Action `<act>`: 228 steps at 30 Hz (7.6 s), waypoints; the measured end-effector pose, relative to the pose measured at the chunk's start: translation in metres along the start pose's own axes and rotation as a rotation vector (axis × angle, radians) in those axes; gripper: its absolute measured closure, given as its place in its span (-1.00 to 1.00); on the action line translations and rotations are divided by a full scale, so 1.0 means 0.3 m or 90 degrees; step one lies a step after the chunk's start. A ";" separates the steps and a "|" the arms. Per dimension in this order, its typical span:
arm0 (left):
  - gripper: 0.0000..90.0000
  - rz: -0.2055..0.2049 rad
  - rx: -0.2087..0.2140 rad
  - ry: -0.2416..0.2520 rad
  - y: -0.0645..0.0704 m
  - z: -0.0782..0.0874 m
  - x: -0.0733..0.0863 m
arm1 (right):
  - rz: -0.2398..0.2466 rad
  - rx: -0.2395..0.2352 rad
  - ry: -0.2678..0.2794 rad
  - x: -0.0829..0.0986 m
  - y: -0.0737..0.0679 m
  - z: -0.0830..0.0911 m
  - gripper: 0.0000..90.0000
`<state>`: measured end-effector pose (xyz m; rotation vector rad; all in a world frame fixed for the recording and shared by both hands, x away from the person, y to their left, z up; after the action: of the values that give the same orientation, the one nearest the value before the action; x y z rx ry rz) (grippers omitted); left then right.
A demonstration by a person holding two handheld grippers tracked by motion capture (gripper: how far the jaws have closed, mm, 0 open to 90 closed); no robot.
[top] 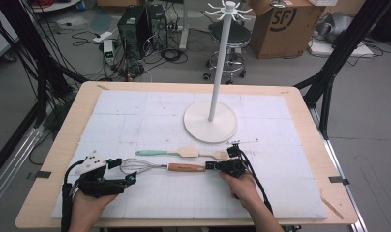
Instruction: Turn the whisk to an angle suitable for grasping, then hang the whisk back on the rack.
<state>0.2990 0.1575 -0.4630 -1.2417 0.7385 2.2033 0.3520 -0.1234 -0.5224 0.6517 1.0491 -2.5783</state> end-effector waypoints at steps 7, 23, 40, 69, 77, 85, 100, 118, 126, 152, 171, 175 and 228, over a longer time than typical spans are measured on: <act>-0.53 0.003 -0.008 0.003 -0.013 0.013 0.003 | 0.093 0.077 0.079 -0.018 0.024 0.112 -0.27; -0.53 0.000 -0.002 0.007 -0.009 0.006 -0.015 | 0.177 0.093 0.179 0.050 0.026 0.282 -0.56; -0.49 -0.098 0.167 -0.057 0.202 -0.152 -0.184 | 0.146 0.081 0.185 0.049 0.079 0.338 -0.57; -0.22 -0.135 0.197 -0.243 0.219 -0.428 -0.082 | 0.125 0.073 0.196 0.037 0.108 0.383 -0.57; -0.09 -0.151 0.178 -0.296 0.211 -0.443 -0.038 | 0.124 0.074 0.196 0.035 0.112 0.390 -0.57; -0.07 -0.158 0.164 -0.324 0.210 -0.462 -0.013 | 0.123 0.073 0.199 0.032 0.109 0.395 -0.57; 0.12 -0.201 0.104 -0.358 0.213 -0.465 0.005 | 0.120 0.078 0.205 0.030 0.116 0.397 -0.57; 0.46 -0.239 0.133 -0.437 0.257 -0.455 -0.005 | 0.116 0.083 0.212 0.030 0.131 0.399 -0.57; 0.51 -0.256 0.150 -0.466 0.259 -0.455 -0.005 | 0.112 0.083 0.214 0.030 0.134 0.401 -0.57; 0.60 -0.248 0.207 -0.467 0.270 -0.468 0.004 | 0.113 0.088 0.218 0.028 0.135 0.401 -0.57; 0.60 -0.164 0.263 -0.289 0.279 -0.341 -0.245 | 0.100 0.090 0.219 0.031 0.151 0.403 -0.57; 0.60 -0.132 0.279 -0.237 0.273 -0.304 -0.316 | 0.101 0.090 0.219 0.031 0.151 0.403 -0.57; 0.60 -0.112 0.328 -0.068 0.253 -0.188 -1.156 | 0.082 0.055 0.236 0.036 0.162 0.421 -0.57</act>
<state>0.4422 0.0098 -0.1683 -0.8833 1.0263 1.7668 0.3250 -0.2482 -0.4761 1.2139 0.9623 -2.4566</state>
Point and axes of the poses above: each handheld gripper's, and its own axes: z roughly backward along the jaws, x roughly out of its underside, y roughly to its right, the point moved 10 cm from there along -z, roughly forward along the jaws, and after that the axes turned 4 degrees about x, right-handed, at the moved point
